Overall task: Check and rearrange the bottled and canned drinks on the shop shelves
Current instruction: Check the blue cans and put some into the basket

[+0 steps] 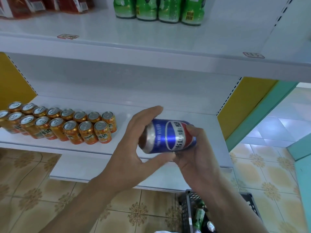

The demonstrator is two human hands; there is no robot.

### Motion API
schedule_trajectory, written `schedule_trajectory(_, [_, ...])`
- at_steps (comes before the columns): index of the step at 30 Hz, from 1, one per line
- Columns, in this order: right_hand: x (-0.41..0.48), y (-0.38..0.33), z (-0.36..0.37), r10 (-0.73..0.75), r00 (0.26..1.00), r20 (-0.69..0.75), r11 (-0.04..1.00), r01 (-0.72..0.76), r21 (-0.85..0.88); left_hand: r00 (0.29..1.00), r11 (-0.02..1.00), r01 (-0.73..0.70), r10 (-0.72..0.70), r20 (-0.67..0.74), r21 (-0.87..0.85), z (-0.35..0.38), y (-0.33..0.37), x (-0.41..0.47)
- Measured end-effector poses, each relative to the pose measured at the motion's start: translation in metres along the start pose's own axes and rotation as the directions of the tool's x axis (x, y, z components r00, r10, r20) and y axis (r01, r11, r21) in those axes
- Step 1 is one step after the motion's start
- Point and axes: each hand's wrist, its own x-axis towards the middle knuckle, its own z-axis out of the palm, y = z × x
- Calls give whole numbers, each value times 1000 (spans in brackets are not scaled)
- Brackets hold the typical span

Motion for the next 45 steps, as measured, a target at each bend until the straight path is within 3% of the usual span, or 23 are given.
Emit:
schedule_trajectory(4, [-2, -4, -3, -212, 974, 76, 932, 225, -284, 956, 924, 185, -248, -156, -336, 2, 3, 5])
schedule_trajectory(7, [-5, -12, -10, -326, 898, 295, 765, 434, -475, 848, 762, 383, -514, -128, -522, 4, 4, 10])
schedule_trajectory(9, [-4, -16, -13, -343, 864, 369, 702, 497, -510, 803, 715, 456, -587, -101, -530, 3, 4, 13])
schedule_trajectory(11, [-2, -18, -11, -358, 887, 291, 735, 460, -499, 803, 711, 474, -591, -77, -519, 4, 3, 13])
schedule_trajectory(15, [2, -14, -8, -360, 922, 145, 796, 385, -468, 887, 762, 368, -460, -46, -534, 4, 1, 9])
schedule_trajectory(20, [-3, -12, -9, -426, 844, 325, 629, 535, -564, 837, 683, 414, -545, -44, -601, 5, 2, 12])
schedule_trajectory(25, [-1, -16, 0, -449, 876, 174, 750, 475, -459, 898, 754, 348, -438, -33, -557, 5, 1, 10])
schedule_trajectory(27, [-1, -12, 2, -481, 856, 191, 692, 504, -517, 912, 771, 307, -406, -59, -558, 2, 1, 11])
schedule_trajectory(30, [-3, -11, 0, -517, 801, 302, 550, 581, -600, 873, 725, 377, -486, -41, -576, 0, 2, 15])
schedule_trajectory(33, [-3, -15, 4, -510, 826, 240, 611, 544, -576, 856, 708, 412, -517, -24, -573, 1, 1, 14])
schedule_trajectory(36, [-3, -14, 10, -463, 873, 154, 721, 472, -508, 903, 744, 334, -428, -28, -579, 1, -1, 10])
schedule_trajectory(39, [-6, -12, 10, -427, 873, 236, 644, 477, -598, 879, 707, 347, -474, -50, -616, -2, 0, 12])
schedule_trajectory(42, [-7, -14, 7, -450, 827, 337, 537, 552, -638, 834, 612, 450, -548, 62, -651, -2, -1, 14])
schedule_trajectory(45, [-8, -16, 14, -474, 854, 217, 633, 501, -590, 841, 593, 416, -539, 45, -689, 0, 3, 13])
